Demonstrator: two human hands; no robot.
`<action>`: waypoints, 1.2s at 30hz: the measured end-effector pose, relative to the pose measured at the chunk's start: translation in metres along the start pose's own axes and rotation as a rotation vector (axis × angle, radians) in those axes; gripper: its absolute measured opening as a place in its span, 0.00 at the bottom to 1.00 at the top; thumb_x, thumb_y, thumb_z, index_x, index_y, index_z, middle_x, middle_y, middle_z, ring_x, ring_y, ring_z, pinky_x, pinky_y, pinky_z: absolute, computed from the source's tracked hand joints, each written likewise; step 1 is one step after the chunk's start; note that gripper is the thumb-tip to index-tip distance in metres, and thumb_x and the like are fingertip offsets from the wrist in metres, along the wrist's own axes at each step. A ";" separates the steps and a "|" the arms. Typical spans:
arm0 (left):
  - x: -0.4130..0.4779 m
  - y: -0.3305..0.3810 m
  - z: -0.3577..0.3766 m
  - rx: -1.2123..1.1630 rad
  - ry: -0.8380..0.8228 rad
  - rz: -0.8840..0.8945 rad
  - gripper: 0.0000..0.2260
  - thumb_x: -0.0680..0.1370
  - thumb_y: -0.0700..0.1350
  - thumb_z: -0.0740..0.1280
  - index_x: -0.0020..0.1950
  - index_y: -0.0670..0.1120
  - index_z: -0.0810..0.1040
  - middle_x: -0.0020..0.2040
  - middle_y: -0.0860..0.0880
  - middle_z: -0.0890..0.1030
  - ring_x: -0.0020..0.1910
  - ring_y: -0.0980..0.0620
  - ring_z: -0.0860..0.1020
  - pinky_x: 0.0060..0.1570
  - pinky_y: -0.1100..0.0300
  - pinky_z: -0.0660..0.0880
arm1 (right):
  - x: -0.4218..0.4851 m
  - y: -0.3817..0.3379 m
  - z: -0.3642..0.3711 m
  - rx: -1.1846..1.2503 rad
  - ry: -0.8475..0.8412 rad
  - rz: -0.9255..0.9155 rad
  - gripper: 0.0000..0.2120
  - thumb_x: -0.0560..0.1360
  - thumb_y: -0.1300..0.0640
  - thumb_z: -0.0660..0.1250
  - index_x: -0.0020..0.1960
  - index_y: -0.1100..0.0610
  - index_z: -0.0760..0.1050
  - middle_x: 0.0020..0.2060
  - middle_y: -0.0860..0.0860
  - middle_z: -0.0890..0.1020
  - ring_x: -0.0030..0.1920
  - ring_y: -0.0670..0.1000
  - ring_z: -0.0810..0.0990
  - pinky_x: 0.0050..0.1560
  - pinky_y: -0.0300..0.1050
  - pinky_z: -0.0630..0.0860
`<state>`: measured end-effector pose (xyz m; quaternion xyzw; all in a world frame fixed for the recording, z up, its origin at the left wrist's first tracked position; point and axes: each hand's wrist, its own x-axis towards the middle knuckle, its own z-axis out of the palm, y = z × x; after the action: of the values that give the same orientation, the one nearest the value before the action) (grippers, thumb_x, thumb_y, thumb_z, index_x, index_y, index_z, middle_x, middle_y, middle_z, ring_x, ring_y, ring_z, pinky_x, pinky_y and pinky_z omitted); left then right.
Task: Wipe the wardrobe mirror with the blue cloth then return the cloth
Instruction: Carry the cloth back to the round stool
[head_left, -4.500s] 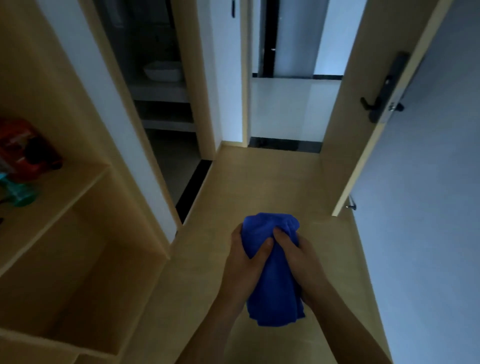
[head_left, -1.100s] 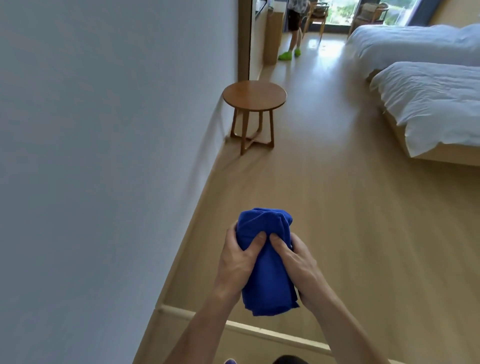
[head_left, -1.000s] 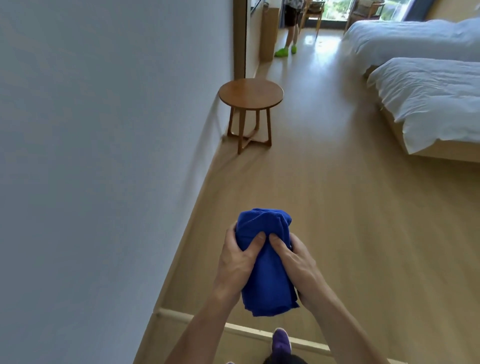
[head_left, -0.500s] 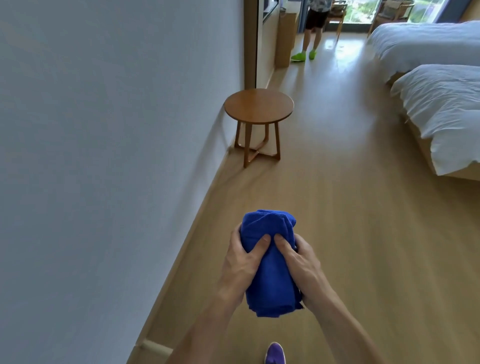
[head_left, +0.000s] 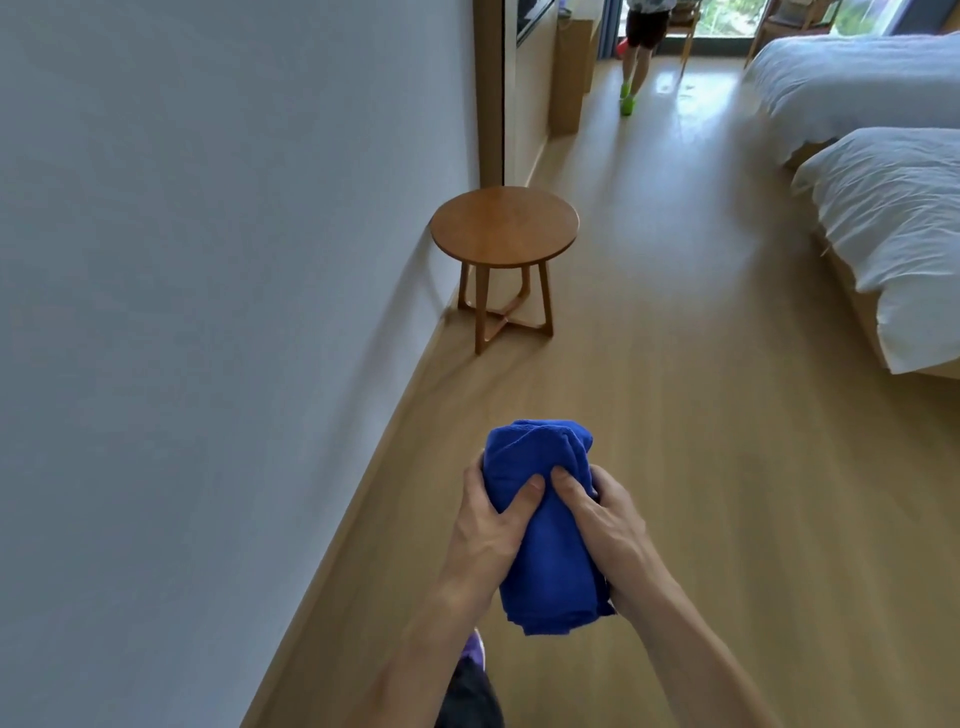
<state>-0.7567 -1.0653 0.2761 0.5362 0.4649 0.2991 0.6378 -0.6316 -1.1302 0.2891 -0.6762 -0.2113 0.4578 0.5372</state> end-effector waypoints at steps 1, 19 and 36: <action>0.012 0.002 0.004 0.004 -0.005 -0.002 0.26 0.71 0.66 0.74 0.65 0.65 0.70 0.52 0.72 0.79 0.51 0.69 0.80 0.41 0.72 0.78 | 0.012 -0.003 -0.002 0.002 0.005 0.004 0.12 0.78 0.42 0.68 0.51 0.50 0.80 0.48 0.50 0.86 0.49 0.53 0.86 0.52 0.60 0.83; 0.272 0.063 0.064 0.018 -0.175 -0.013 0.25 0.73 0.63 0.74 0.67 0.63 0.70 0.57 0.62 0.81 0.51 0.66 0.81 0.43 0.67 0.80 | 0.238 -0.100 -0.024 0.033 0.117 0.012 0.13 0.78 0.41 0.67 0.57 0.47 0.79 0.50 0.46 0.86 0.50 0.48 0.86 0.50 0.51 0.84; 0.439 0.106 0.181 -0.011 -0.011 -0.049 0.29 0.74 0.62 0.74 0.71 0.57 0.70 0.62 0.55 0.81 0.58 0.56 0.82 0.59 0.50 0.81 | 0.437 -0.176 -0.115 -0.046 -0.048 0.044 0.10 0.79 0.44 0.66 0.55 0.50 0.79 0.48 0.48 0.86 0.48 0.49 0.86 0.48 0.49 0.84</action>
<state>-0.4082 -0.7262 0.2569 0.5229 0.4726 0.2830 0.6505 -0.2833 -0.7931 0.2798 -0.6816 -0.2196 0.4804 0.5064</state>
